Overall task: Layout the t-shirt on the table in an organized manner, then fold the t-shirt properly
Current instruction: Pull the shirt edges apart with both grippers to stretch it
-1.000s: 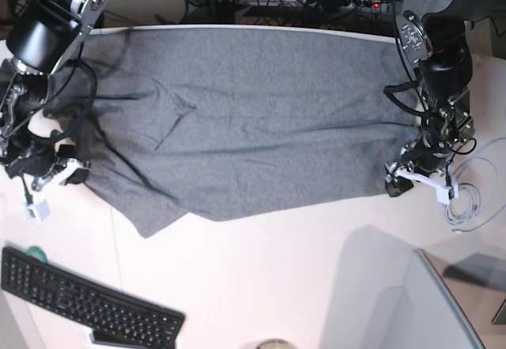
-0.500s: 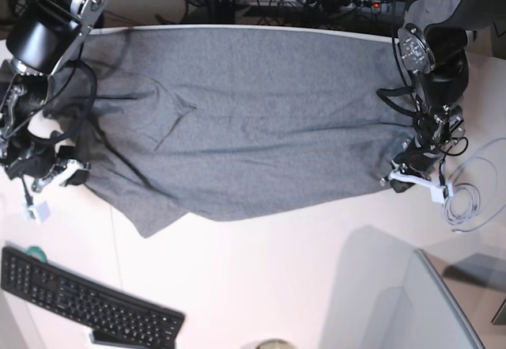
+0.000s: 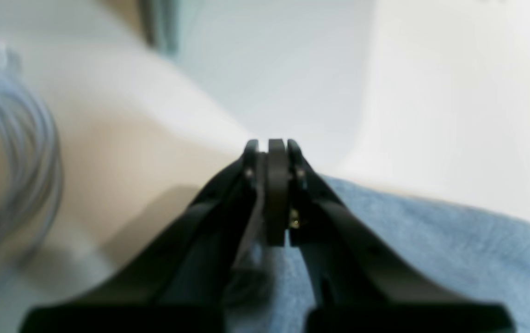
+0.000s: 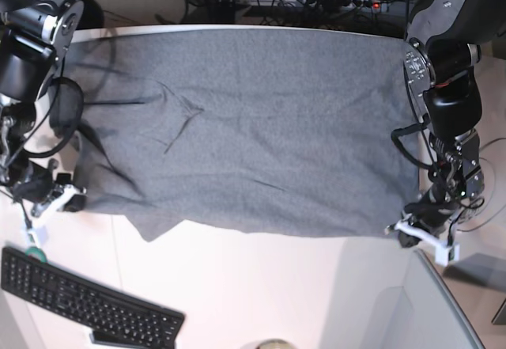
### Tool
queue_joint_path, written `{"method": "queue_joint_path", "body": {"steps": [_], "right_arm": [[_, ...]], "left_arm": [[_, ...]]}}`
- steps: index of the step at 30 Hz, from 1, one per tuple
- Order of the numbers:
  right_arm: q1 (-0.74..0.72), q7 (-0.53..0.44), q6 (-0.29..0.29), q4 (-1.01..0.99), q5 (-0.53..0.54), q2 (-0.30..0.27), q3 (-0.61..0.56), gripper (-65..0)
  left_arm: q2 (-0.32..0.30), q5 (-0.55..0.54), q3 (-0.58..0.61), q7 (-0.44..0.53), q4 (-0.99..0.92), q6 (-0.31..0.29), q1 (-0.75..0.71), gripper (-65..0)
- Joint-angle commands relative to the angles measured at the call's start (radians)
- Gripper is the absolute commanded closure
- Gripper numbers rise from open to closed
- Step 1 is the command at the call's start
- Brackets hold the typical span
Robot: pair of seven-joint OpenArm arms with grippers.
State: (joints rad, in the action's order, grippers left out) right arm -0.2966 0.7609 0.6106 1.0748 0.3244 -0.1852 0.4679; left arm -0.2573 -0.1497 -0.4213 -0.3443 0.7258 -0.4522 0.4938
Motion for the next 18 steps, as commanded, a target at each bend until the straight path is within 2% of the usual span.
{"method": "queue_joint_path", "body": {"steps": [1,9,11,15,18], "right_arm": [[-0.037,-0.05,0.005,-0.012,0.018,-0.023,-0.024,0.0],[-0.129,-0.24,0.005,-0.192,0.018,-0.086,-0.143,0.0],[-0.132,-0.283,0.004,-0.204,0.018,-0.106,-0.174,0.0],[-0.132,-0.346,0.002,-0.215,0.017,-0.11,-0.211,0.0],[-0.132,-0.395,0.001,-0.27,0.017,-0.142,-0.275,0.0]], "left_arm": [[-0.007,-0.012,0.023,0.017,0.03,-0.01,0.024,0.0],[0.0,-0.014,0.043,0.014,0.051,-0.01,0.018,0.0],[-0.001,-0.014,0.043,0.014,0.051,-0.01,0.016,0.0],[-0.007,-0.014,0.043,0.014,0.077,-0.01,-0.014,0.0],[-0.004,-0.014,0.043,0.014,0.127,-0.01,-0.047,0.0]]}}
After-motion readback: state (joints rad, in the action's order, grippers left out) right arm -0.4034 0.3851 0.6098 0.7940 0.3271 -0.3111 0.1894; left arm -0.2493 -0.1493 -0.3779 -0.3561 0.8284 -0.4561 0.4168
